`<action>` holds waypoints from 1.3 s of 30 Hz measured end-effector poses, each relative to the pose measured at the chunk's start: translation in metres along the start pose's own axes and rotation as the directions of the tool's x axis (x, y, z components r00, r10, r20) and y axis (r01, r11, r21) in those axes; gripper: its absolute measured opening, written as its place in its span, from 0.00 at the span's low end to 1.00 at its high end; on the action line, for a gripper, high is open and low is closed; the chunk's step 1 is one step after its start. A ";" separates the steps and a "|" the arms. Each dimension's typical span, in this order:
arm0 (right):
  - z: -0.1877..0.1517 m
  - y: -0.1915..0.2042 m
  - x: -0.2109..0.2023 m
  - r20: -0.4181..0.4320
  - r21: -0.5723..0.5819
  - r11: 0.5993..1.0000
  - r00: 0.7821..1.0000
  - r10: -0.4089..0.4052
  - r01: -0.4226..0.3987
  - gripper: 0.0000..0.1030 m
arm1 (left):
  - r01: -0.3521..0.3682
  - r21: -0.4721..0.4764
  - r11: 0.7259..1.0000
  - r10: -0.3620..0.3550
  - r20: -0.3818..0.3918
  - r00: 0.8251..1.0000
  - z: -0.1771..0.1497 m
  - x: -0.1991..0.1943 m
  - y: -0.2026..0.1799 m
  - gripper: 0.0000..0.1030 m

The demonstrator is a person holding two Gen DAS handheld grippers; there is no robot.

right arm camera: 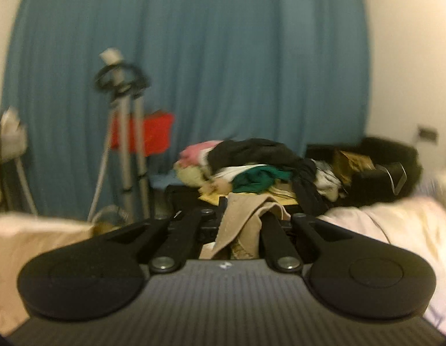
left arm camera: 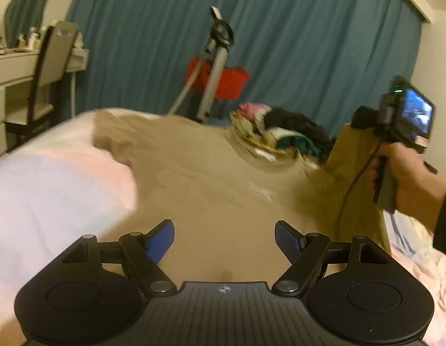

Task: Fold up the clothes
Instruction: 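Grasp the T-shirt side edge with the right gripper and fold it toward the collar's center, then open the right gripper and release the folded side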

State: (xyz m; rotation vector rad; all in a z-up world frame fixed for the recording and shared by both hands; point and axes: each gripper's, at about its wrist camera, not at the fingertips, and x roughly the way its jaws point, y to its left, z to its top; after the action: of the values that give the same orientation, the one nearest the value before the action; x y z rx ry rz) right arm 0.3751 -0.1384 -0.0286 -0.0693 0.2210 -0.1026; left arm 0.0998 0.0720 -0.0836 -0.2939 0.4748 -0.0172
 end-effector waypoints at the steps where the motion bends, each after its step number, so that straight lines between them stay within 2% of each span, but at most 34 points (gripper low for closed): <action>1: -0.002 0.018 0.004 -0.018 -0.028 0.999 1.000 0.016 -0.017 0.04 | -0.011 -0.012 1.000 0.011 0.011 1.000 0.004 -0.004 0.006 0.76; 7: -0.032 0.124 0.032 -0.129 -0.190 0.974 0.987 0.097 -0.120 0.04 | -0.068 -0.110 0.992 0.069 0.010 0.998 0.020 -0.002 0.046 0.77; 10: -0.054 0.160 0.048 -0.170 -0.226 0.961 0.977 0.125 -0.163 0.04 | -0.082 -0.146 0.986 0.082 -0.008 0.997 0.020 0.006 0.061 0.77; 15: -0.060 0.164 0.072 -0.186 -0.119 0.974 0.968 0.168 -0.192 0.08 | -0.079 -0.134 0.988 0.074 -0.046 0.996 0.014 0.024 0.062 0.76; 16: -0.059 0.161 0.072 -0.201 -0.100 0.973 0.962 0.187 -0.209 0.18 | -0.079 -0.131 0.988 0.072 -0.054 0.996 0.013 0.027 0.062 0.76; 17: -0.057 0.158 0.073 -0.216 -0.079 0.971 0.954 0.206 -0.227 0.52 | -0.076 -0.132 0.988 0.069 -0.061 0.996 0.012 0.031 0.062 0.76; 19: -0.054 0.149 0.064 -0.231 -0.016 0.964 0.939 0.254 -0.265 0.93 | -0.070 -0.134 0.989 0.061 -0.072 0.996 0.010 0.037 0.061 0.76; 21: -0.049 0.135 0.045 -0.202 0.032 0.958 0.937 0.284 -0.284 0.91 | -0.065 -0.130 0.989 0.055 -0.078 0.995 0.009 0.041 0.058 0.76; 25: -0.043 0.108 -0.004 -0.198 0.091 0.945 0.924 0.326 -0.314 0.91 | -0.061 -0.082 0.995 0.057 -0.057 0.997 0.006 0.036 0.048 0.76; 30: -0.046 0.065 -0.098 -0.198 0.158 0.930 0.912 0.358 -0.331 0.91 | -0.052 -0.035 0.998 0.050 -0.039 0.998 0.004 0.028 0.034 0.76; 34: -0.053 0.019 -0.181 -0.204 0.246 0.906 0.896 0.395 -0.343 0.91 | -0.020 0.033 0.999 0.022 -0.060 0.998 -0.008 0.021 0.013 0.76; 39: -0.071 -0.039 -0.258 -0.211 0.319 0.891 0.892 0.399 -0.323 0.91 | -0.017 0.066 0.998 0.025 -0.129 0.991 -0.025 0.027 -0.006 0.75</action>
State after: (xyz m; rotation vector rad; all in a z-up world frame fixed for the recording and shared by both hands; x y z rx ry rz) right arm 0.1053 -0.1525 -0.0387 0.2687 0.4897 0.2374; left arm 0.1131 0.0571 -0.1149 -0.2248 0.6055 -0.0314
